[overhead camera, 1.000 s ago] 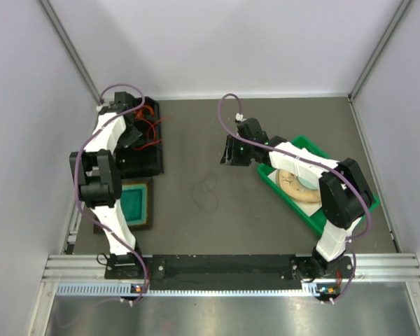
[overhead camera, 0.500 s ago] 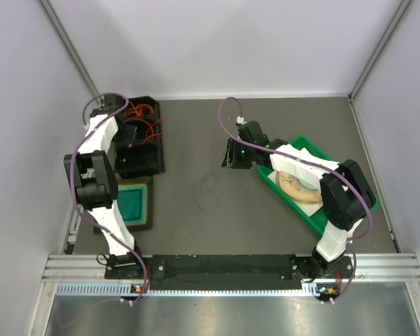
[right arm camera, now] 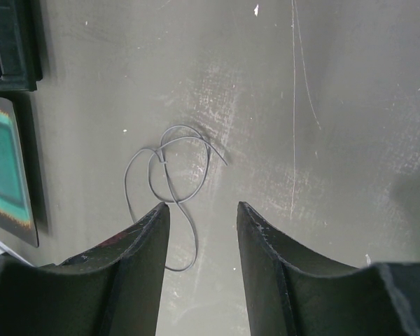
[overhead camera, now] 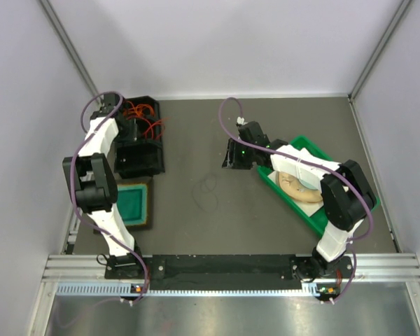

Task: Untangle the cables

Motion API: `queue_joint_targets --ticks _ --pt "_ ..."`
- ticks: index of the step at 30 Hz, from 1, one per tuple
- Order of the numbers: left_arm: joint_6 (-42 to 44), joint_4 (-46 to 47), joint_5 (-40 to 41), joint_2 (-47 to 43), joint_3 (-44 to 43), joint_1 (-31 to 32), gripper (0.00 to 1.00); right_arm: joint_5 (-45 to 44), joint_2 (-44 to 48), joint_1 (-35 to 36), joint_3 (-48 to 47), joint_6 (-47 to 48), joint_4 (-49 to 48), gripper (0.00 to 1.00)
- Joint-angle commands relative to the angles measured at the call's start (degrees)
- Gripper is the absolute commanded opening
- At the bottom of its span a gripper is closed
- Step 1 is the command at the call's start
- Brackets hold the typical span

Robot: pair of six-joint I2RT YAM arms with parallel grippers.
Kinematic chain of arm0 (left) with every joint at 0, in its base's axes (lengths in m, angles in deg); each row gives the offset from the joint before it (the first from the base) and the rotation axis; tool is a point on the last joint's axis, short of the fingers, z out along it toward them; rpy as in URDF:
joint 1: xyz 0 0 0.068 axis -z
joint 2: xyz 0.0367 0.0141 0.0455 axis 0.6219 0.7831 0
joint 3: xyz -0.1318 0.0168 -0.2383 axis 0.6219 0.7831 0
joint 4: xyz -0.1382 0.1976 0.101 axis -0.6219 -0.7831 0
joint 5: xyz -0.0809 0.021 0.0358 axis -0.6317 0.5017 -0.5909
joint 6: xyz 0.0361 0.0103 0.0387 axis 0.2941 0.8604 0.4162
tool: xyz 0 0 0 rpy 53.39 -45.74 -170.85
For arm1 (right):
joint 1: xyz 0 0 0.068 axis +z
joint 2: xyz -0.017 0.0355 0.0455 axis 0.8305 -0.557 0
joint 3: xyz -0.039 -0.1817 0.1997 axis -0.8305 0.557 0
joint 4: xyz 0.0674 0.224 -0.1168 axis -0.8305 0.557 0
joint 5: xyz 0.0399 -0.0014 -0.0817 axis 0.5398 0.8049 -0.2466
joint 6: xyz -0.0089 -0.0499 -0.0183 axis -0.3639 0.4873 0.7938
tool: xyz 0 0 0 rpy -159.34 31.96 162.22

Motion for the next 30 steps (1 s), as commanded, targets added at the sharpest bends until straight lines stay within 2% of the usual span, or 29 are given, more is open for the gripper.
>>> queue_joint_targets --ticks 1,8,15,20,26,28,29,30 --pt "-9.85 4.86 6.61 -2.16 1.81 0.79 0.00 0.01 3.04 0.84 0.13 0.07 -1.79 0.44" --pt "-19.25 10.66 11.90 -1.64 7.43 2.02 0.00 0.18 2.43 0.84 0.04 0.07 -1.70 0.44" --pt "-25.75 11.19 14.80 1.00 7.62 2.64 0.00 0.18 1.90 0.93 -0.05 0.15 -1.44 0.43" --pt "-27.16 7.16 15.42 4.95 4.37 2.81 0.00 0.36 1.55 0.84 -0.05 0.16 -1.44 0.43" --pt "-28.40 7.15 15.15 6.63 3.66 2.81 0.00 0.54 1.37 0.93 -0.23 0.24 -1.44 0.43" --pt "-27.79 7.59 15.41 6.37 3.84 2.81 0.06 0.62 1.37 0.84 -0.31 0.24 -1.44 0.43" --pt "-27.52 7.41 15.68 6.02 3.66 2.98 0.18 0.62 1.29 0.84 -0.31 0.24 -1.52 0.43" --pt "-27.26 7.33 16.03 5.75 3.66 2.99 0.25 0.71 1.29 0.93 -0.31 0.24 -1.52 0.44"
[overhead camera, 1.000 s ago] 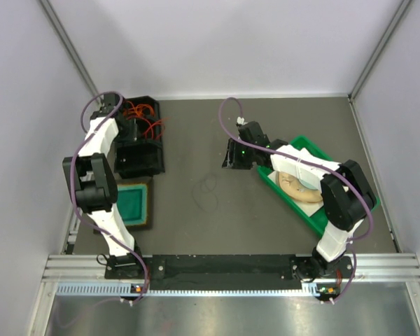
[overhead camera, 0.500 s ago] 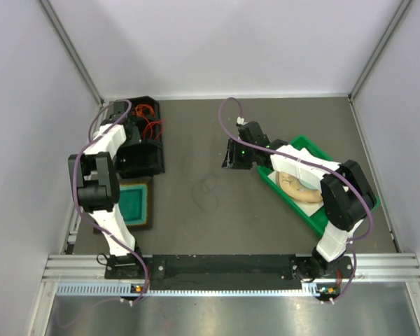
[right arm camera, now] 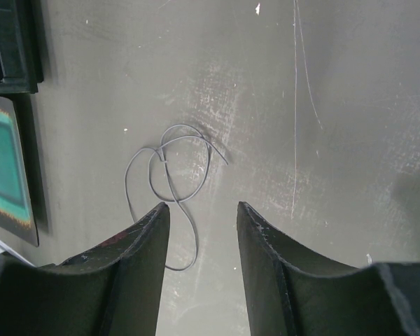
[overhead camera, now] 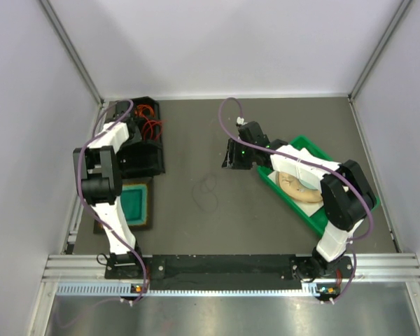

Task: Untangle the cables

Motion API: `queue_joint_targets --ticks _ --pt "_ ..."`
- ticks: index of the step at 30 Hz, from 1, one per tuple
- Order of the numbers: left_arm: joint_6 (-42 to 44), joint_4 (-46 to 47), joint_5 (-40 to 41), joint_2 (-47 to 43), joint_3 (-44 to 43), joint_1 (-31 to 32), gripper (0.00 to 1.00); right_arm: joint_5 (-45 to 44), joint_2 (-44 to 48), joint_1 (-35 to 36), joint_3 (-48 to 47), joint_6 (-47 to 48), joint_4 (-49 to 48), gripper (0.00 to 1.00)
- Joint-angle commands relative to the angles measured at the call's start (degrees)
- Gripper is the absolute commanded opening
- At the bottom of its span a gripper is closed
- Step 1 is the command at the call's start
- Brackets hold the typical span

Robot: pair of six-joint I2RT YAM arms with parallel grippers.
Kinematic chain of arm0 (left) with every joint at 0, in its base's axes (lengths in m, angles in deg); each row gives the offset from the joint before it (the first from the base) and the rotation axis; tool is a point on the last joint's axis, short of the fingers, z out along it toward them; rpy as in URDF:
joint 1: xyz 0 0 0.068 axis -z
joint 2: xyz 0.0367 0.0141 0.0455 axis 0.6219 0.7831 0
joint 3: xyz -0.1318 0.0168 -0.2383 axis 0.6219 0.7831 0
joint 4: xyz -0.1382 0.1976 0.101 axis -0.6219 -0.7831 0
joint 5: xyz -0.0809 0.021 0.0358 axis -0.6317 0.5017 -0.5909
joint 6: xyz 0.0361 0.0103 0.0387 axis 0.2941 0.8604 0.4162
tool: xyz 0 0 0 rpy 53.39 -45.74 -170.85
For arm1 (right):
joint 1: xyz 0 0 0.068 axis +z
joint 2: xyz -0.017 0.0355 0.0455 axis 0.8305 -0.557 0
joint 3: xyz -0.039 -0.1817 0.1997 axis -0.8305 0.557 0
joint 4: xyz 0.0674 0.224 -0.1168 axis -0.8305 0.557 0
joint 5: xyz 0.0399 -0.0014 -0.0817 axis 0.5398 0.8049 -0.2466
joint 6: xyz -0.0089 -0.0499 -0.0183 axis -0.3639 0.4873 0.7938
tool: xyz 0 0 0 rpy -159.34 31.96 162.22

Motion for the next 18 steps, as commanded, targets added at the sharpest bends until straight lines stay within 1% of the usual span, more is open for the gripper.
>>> queue_joint_targets --ticks 1,3,4,6,13,18 --pt "-1.73 -2.47 2.34 -0.39 -0.97 0.45 0.30 0.73 1.29 0.73 -0.23 0.22 -1.55 0.43" --pt "-0.94 -2.47 2.97 -1.18 -1.06 0.45 0.40 0.82 1.20 0.73 -0.14 0.13 -1.72 0.43" --pt "-0.76 -2.47 3.49 -1.45 -0.97 0.45 0.42 0.91 1.11 0.82 -0.14 0.05 -1.72 0.43" --pt "-0.41 -2.47 3.85 -2.15 -1.06 0.45 0.43 1.08 1.02 0.82 -0.23 0.13 -1.90 0.43" --pt "1.44 -2.12 3.15 -4.61 -2.11 0.54 0.43 1.09 1.11 0.82 -0.23 0.04 -1.90 0.43" --pt "1.97 -5.00 3.32 -7.51 -2.38 0.71 0.43 1.00 1.20 0.73 -0.23 0.04 -2.07 0.44"
